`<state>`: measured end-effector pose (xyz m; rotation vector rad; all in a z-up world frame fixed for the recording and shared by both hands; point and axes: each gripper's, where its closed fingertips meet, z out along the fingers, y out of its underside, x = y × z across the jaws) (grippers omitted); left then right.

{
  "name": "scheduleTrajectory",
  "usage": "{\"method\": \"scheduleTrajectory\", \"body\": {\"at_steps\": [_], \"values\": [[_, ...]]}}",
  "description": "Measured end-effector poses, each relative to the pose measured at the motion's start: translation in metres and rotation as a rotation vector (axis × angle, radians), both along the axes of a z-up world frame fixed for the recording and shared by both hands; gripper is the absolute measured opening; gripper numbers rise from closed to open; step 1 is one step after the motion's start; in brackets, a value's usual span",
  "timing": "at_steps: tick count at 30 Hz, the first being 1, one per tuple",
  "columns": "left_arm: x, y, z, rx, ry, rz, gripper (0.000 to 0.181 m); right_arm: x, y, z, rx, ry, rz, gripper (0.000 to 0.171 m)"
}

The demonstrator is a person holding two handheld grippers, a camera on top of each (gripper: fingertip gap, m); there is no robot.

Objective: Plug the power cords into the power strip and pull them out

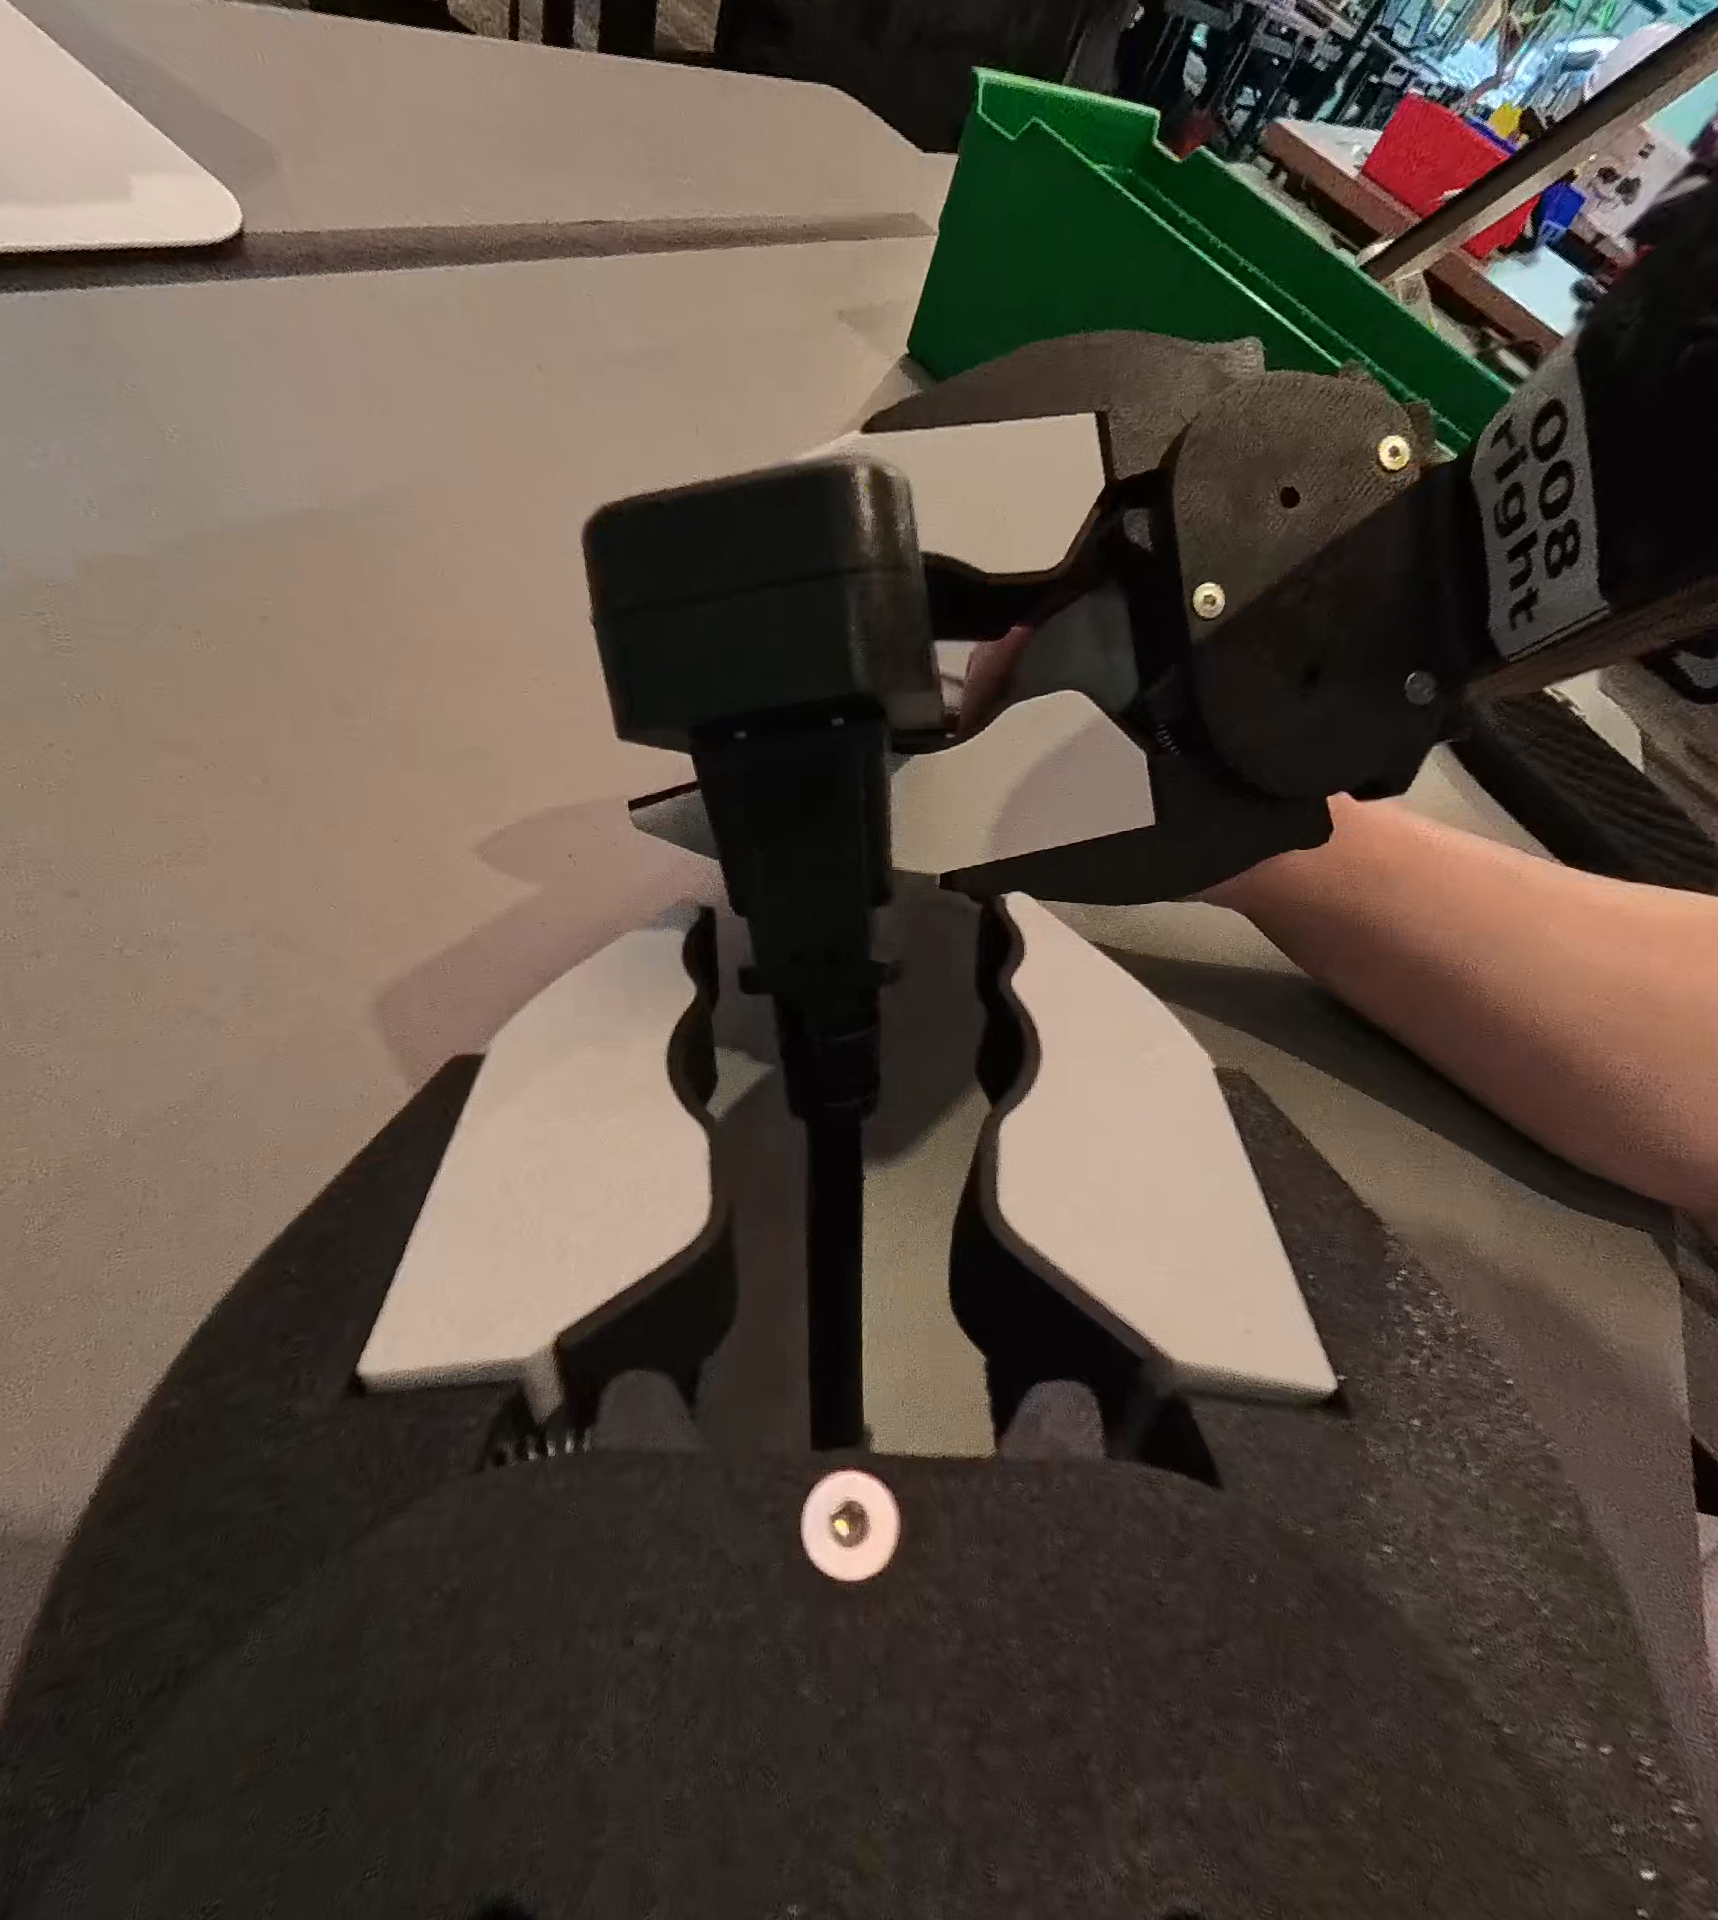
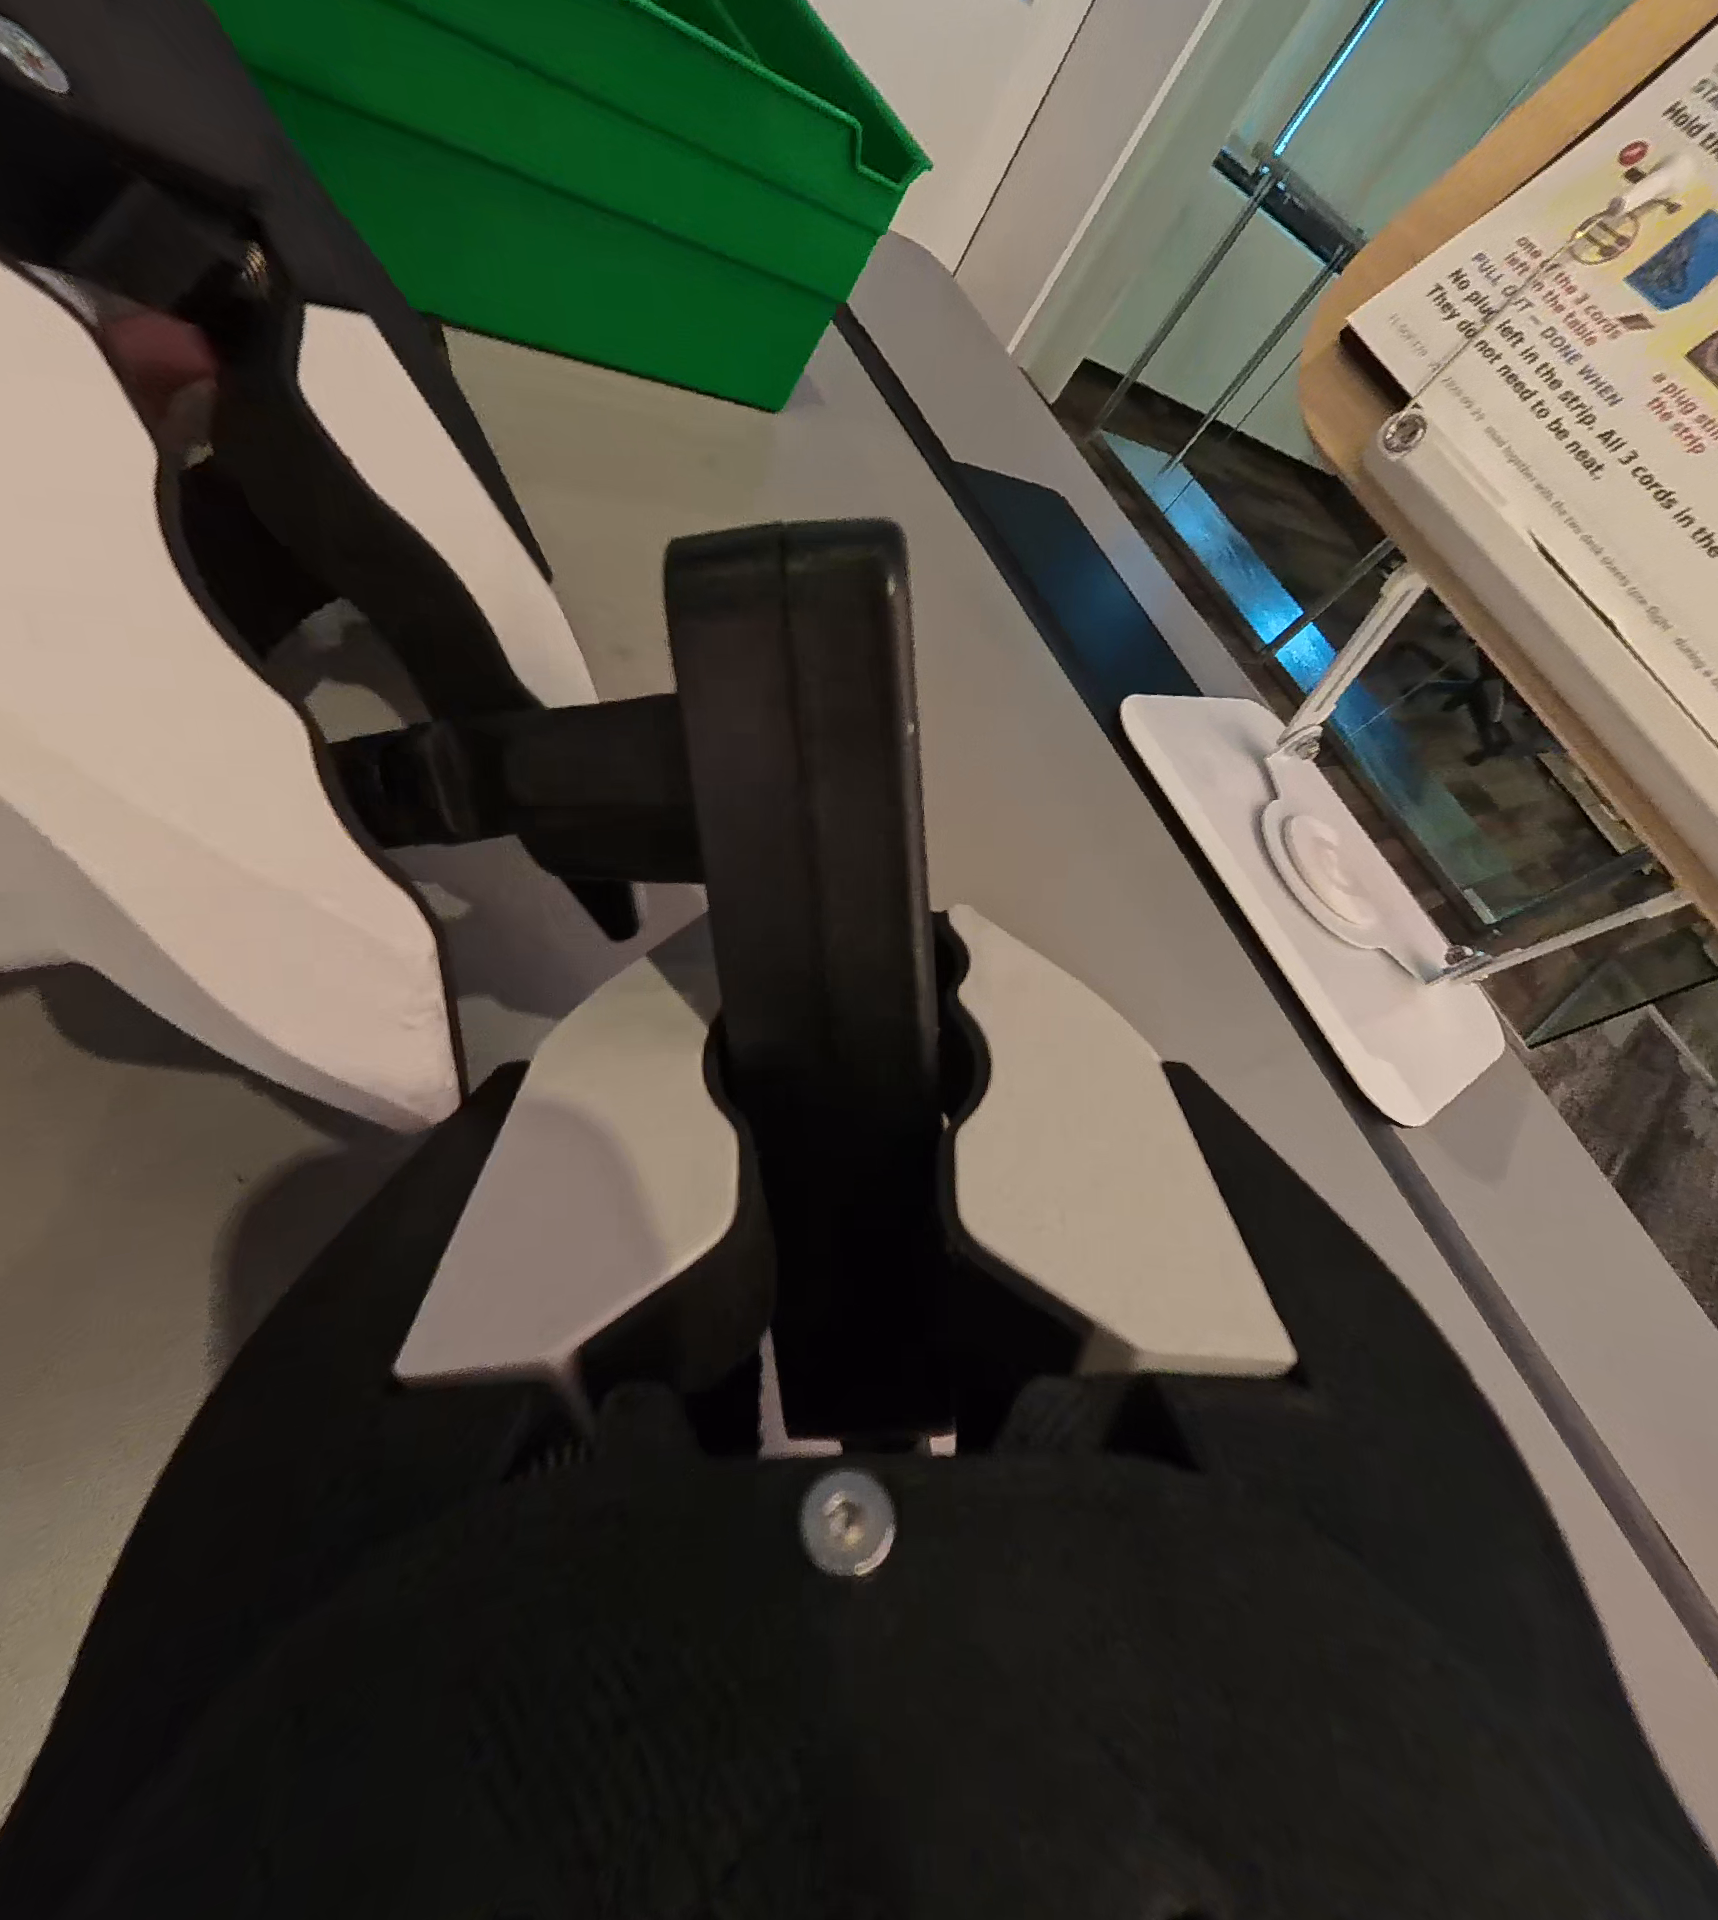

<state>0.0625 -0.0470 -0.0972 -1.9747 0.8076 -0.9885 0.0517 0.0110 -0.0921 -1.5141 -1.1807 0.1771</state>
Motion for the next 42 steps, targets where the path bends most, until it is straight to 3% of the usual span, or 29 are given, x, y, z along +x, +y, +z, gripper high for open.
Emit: {"method": "scheduleTrajectory", "body": {"at_steps": [4,9,14,19,25,32,36,39,42], "values": [[-0.003,0.0,0.01,-0.037,-0.079,-0.017,0.024,-0.002,-0.002,0.004,0.021,0.012,0.012,0.031],[-0.004,-0.005,0.008,-0.026,-0.047,-0.053,0.023,-0.005,-0.006,0.006,0.07,-0.034,0.022,0.031],[0.002,-0.007,0.003,-0.127,-0.037,-0.096,0.024,-0.004,-0.007,0.008,0.119,-0.07,0.03,0.031],[0.006,-0.002,0.0,-0.017,0.041,-0.061,0.022,0.002,-0.001,-0.004,-0.053,-0.013,0.009,0.034],[0.005,-0.024,0.006,-0.102,-0.02,-0.201,0.023,-0.004,-0.025,-0.001,-0.056,-0.012,0.221,0.033],[0.005,-0.041,-0.003,0.027,0.138,-0.333,0.024,-0.003,-0.039,-0.006,-0.155,0.007,0.333,0.035],[0.001,-0.026,0.002,-0.073,0.013,-0.271,0.022,-0.004,-0.025,-0.002,-0.029,-0.05,0.201,0.033],[0.002,-0.021,0.016,-0.223,-0.213,-0.24,0.023,-0.008,-0.02,0.001,0.043,-0.071,0.138,0.031],[-0.001,-0.017,0.006,-0.249,-0.16,-0.22,0.022,-0.01,-0.018,-0.006,0.068,-0.135,0.119,0.031]]}}
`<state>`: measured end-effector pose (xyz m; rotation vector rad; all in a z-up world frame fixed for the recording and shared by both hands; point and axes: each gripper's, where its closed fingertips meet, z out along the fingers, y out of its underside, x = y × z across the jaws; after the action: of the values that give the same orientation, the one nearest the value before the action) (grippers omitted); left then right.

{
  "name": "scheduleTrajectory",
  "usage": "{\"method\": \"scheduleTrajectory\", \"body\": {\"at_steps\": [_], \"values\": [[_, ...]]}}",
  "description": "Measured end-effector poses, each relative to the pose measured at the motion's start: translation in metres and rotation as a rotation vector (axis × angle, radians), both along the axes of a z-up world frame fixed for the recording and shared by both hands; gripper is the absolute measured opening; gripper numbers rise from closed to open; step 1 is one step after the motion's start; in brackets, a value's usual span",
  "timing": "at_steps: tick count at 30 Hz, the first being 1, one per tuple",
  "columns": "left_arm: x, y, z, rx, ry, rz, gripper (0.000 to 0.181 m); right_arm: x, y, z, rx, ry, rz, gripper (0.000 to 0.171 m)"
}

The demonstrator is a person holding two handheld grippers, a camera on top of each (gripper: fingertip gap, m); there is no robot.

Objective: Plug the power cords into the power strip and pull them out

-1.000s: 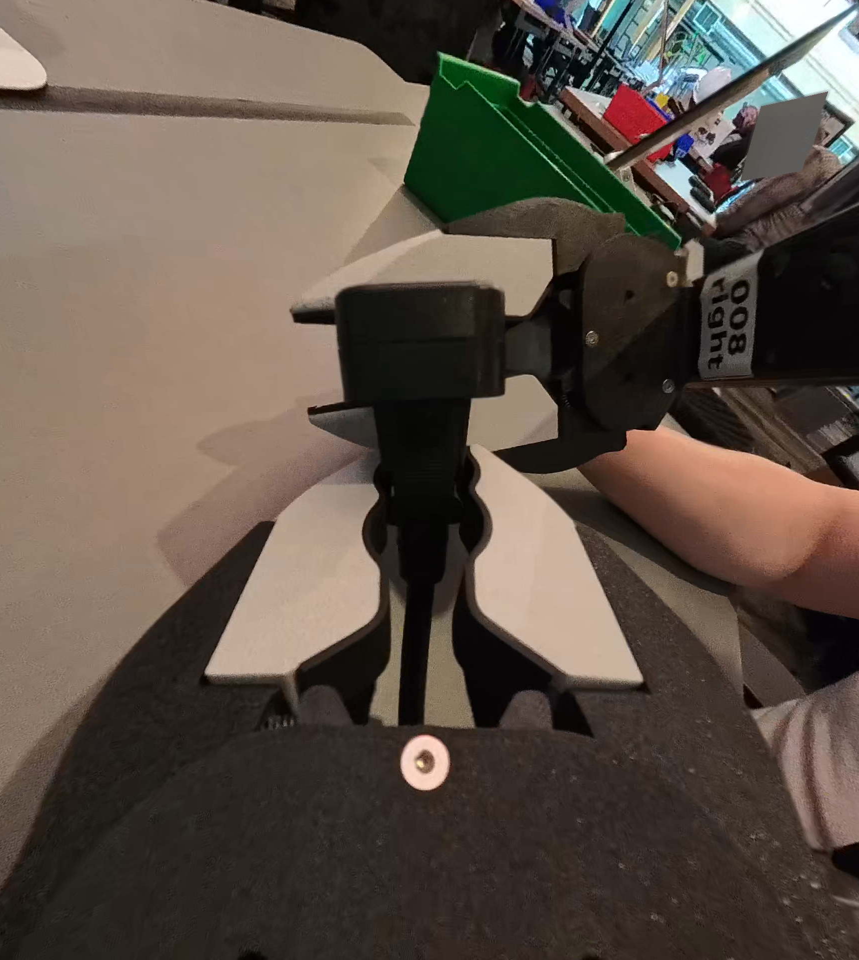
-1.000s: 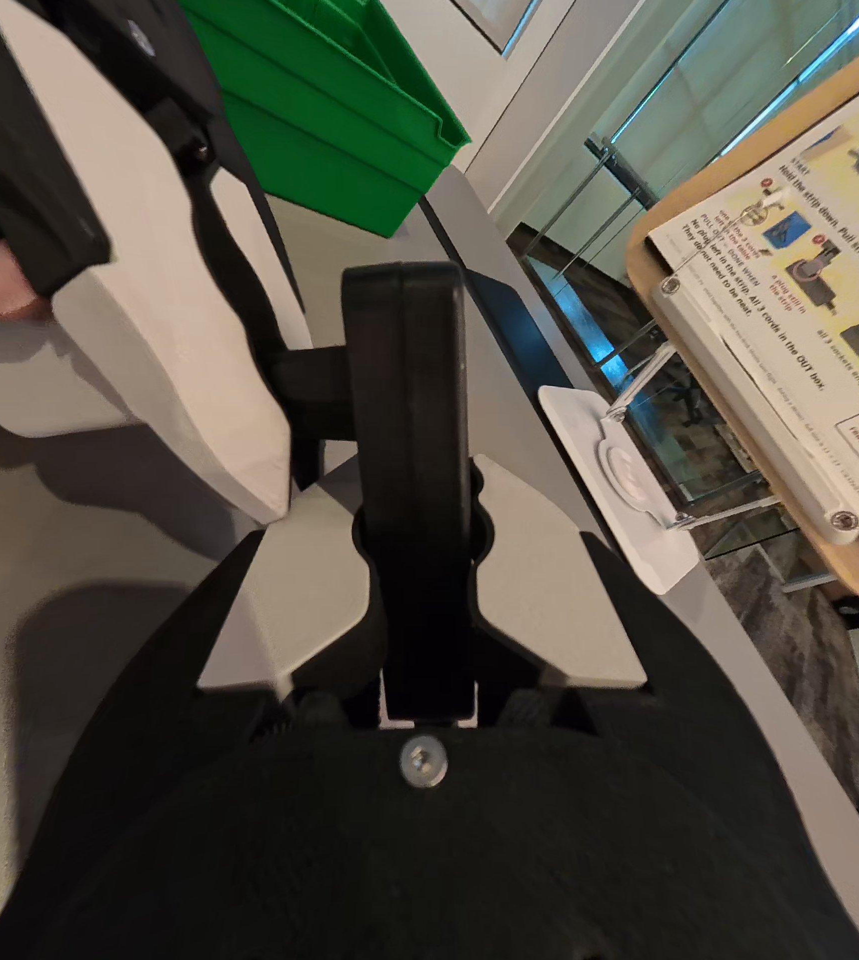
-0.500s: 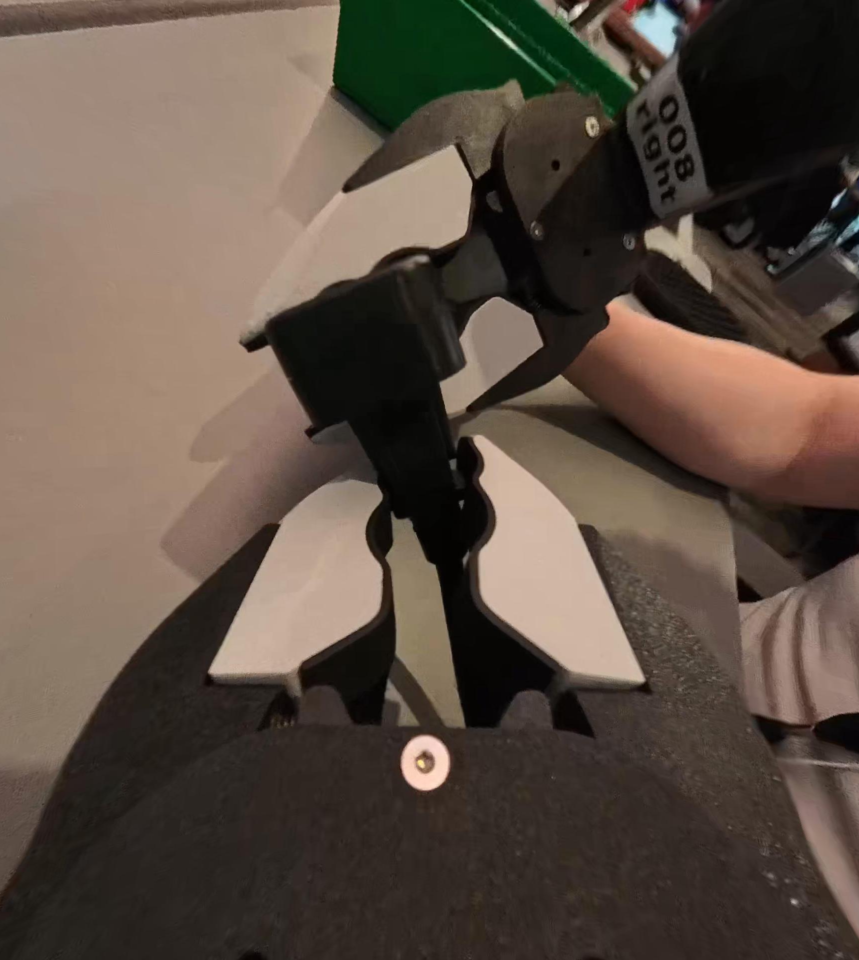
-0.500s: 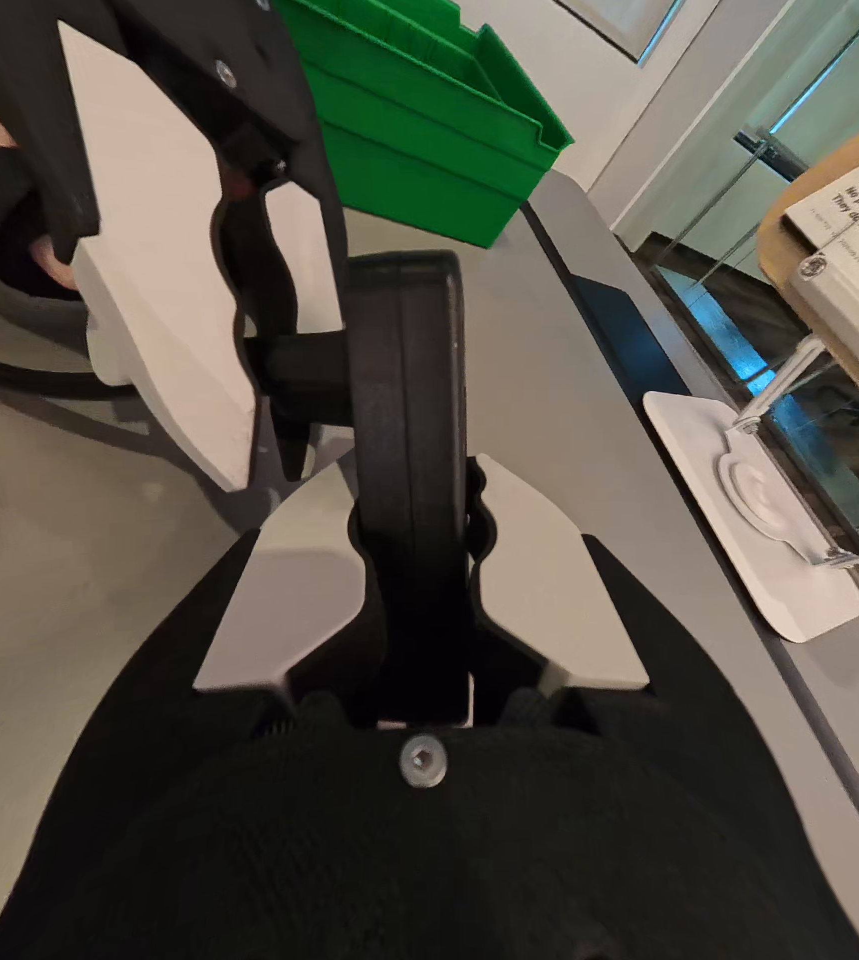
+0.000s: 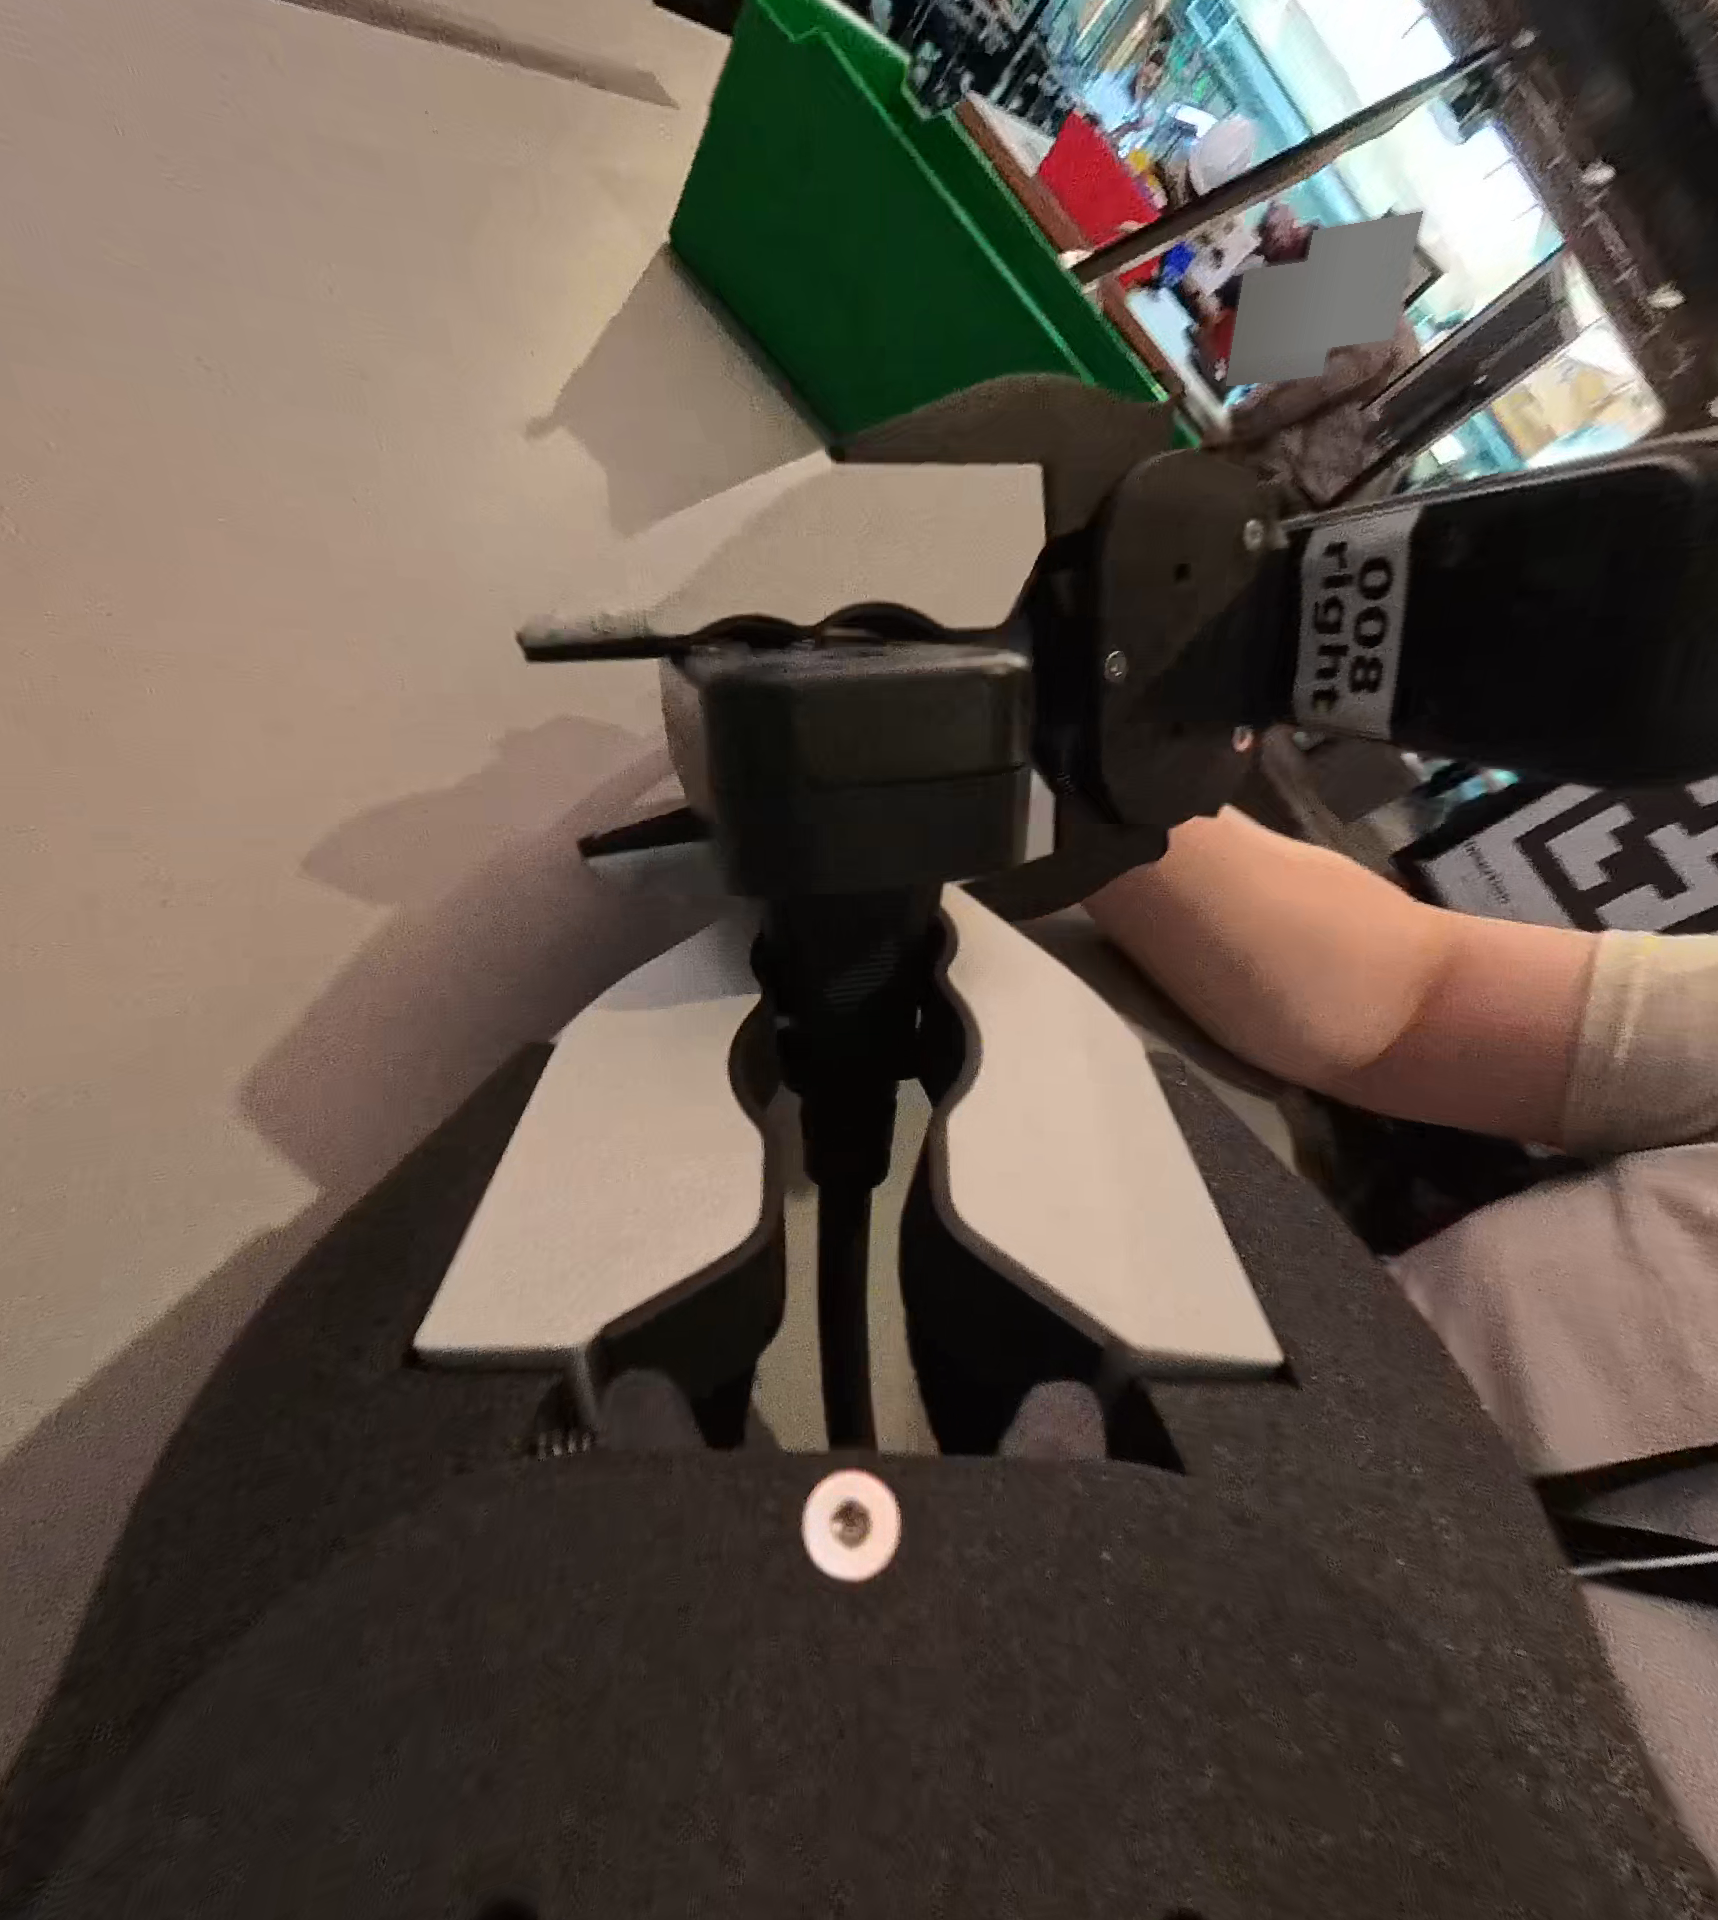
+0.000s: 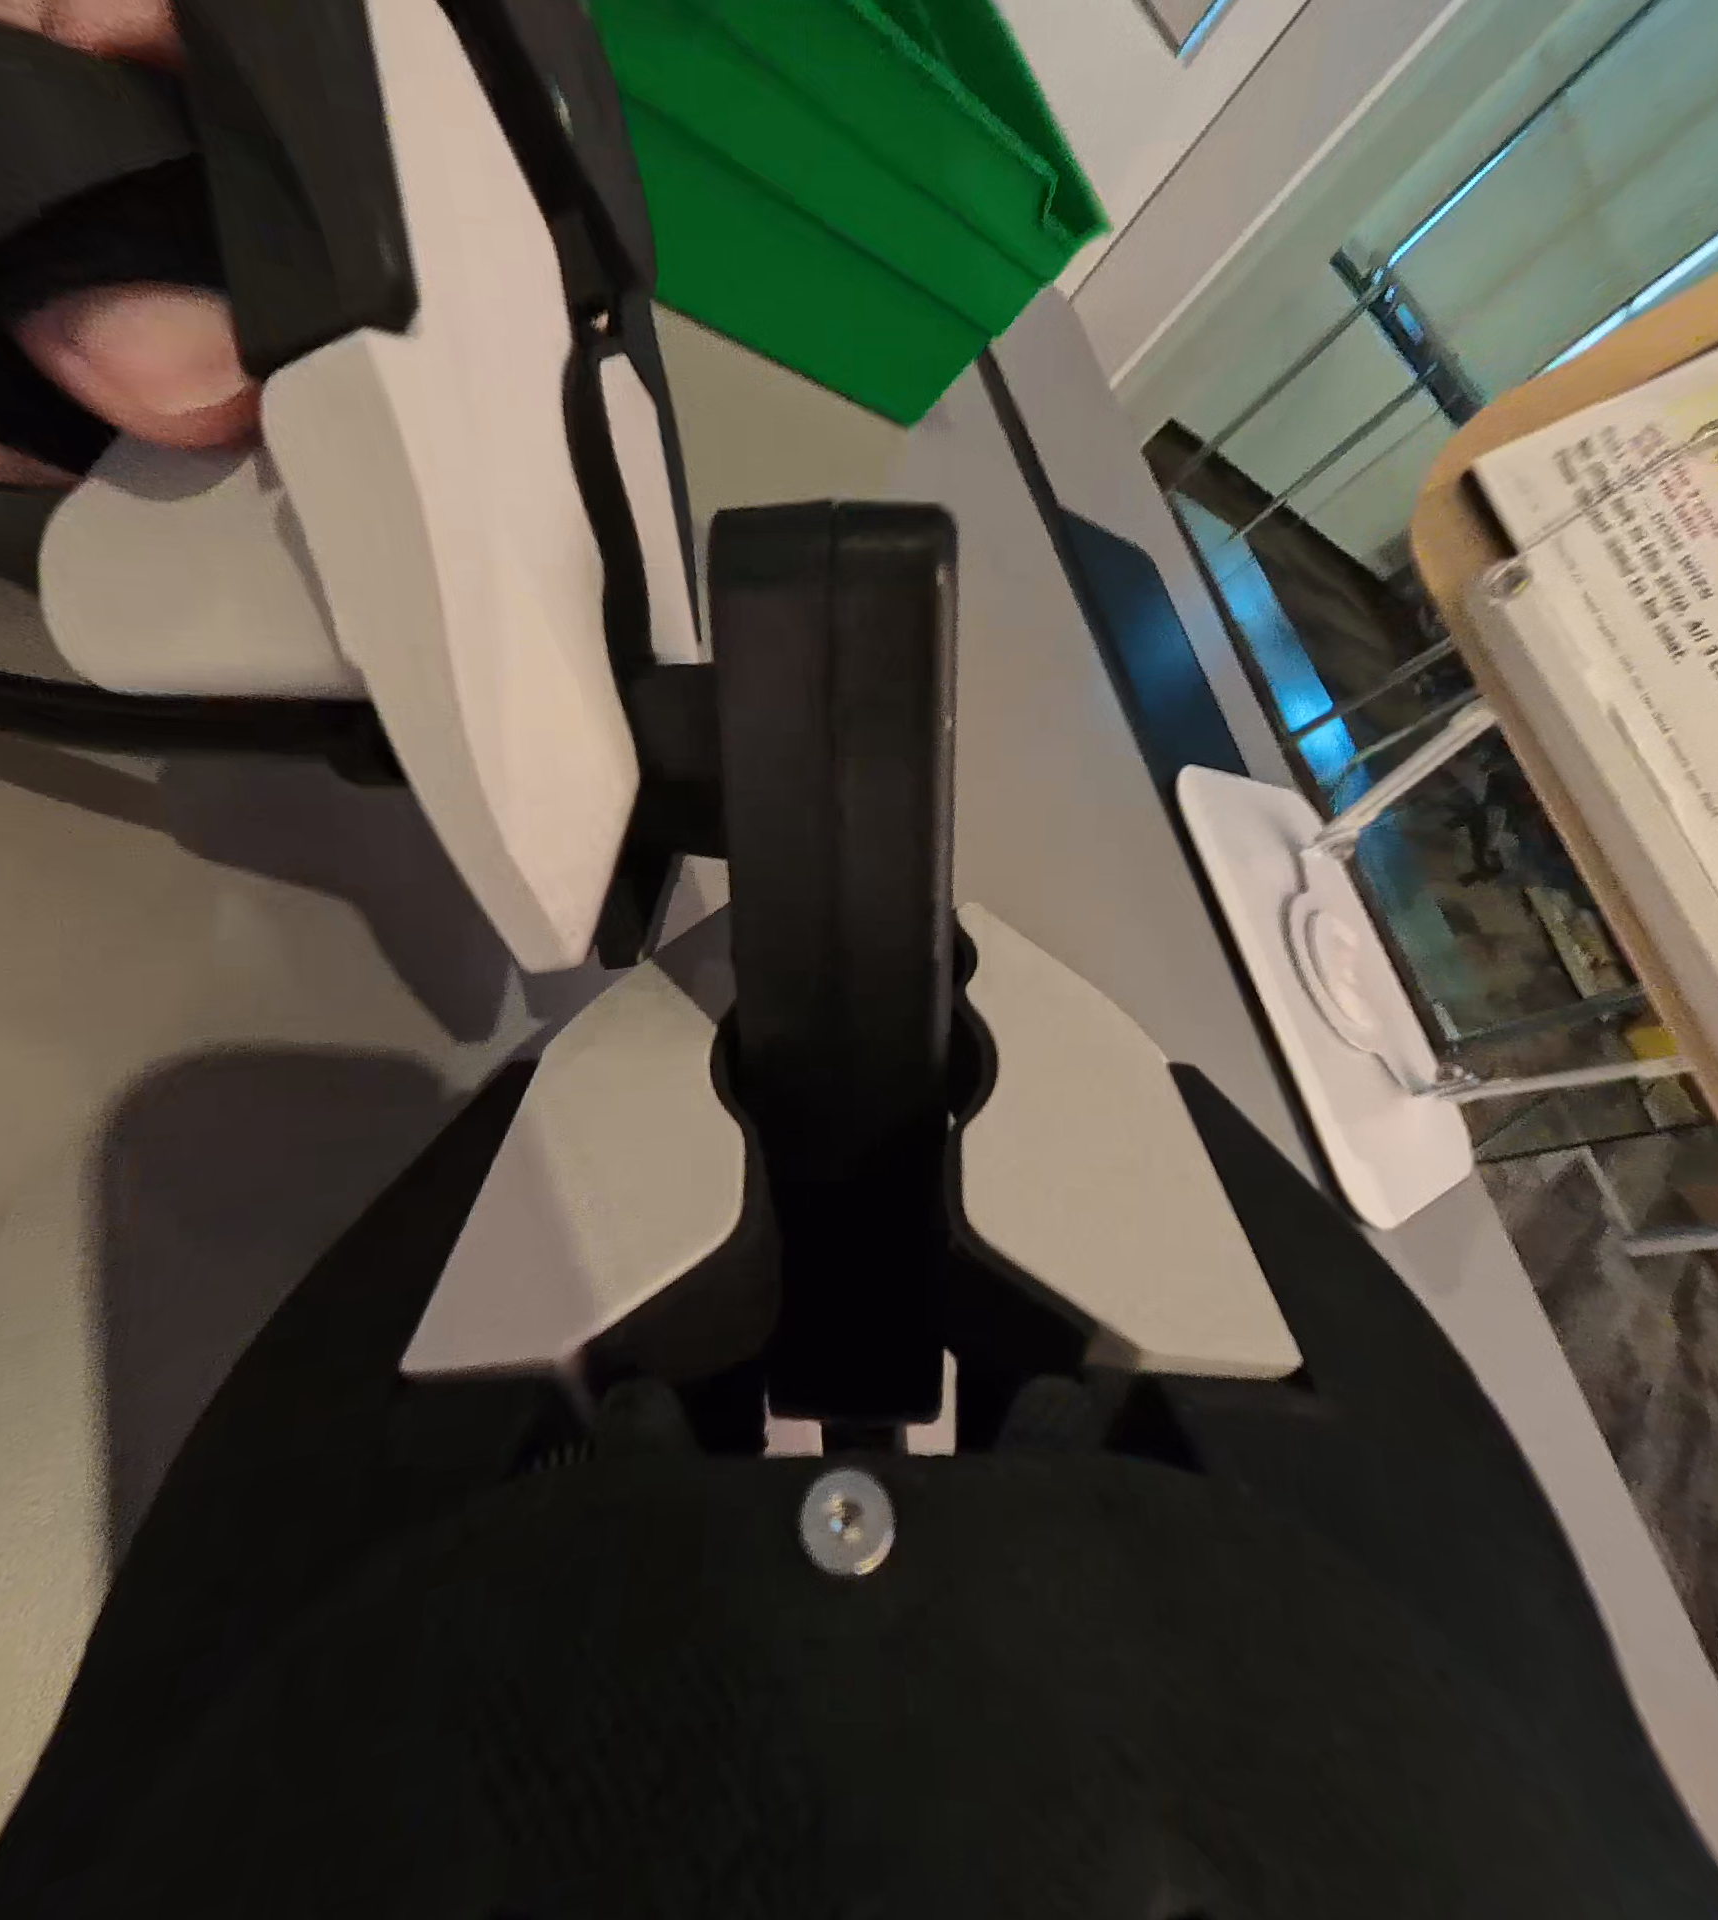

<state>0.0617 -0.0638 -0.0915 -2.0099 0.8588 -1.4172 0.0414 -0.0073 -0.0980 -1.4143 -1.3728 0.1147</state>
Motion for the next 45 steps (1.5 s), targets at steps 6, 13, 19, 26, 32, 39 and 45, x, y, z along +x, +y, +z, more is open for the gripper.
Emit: {"method": "scheduleTrajectory", "body": {"at_steps": [6,13,19,26,32,39,45], "values": [[-0.001,0.009,-0.007,0.212,0.182,0.091,0.022,0.002,0.007,-0.005,-0.138,0.077,-0.075,0.033],[-0.004,0.0,-0.002,0.233,0.176,0.024,0.024,-0.003,-0.004,-0.004,-0.244,0.122,0.015,0.034],[-0.004,-0.011,-0.009,0.293,0.263,-0.06,0.024,-0.005,-0.017,-0.007,-0.288,0.094,0.111,0.035],[-0.005,-0.01,-0.011,0.342,0.312,-0.046,0.025,-0.005,-0.017,-0.009,-0.304,0.076,0.109,0.036],[0.002,-0.015,-0.013,0.344,0.313,-0.055,0.025,-0.001,-0.025,-0.015,-0.38,0.052,0.161,0.038],[-0.001,0.003,-0.005,0.139,0.111,0.071,0.022,-0.001,-0.004,-0.009,-0.294,0.098,0.01,0.034],[0.001,0.015,-0.003,0.081,0.044,0.168,0.021,0.005,0.011,-0.004,-0.219,0.169,-0.112,0.033]]}}
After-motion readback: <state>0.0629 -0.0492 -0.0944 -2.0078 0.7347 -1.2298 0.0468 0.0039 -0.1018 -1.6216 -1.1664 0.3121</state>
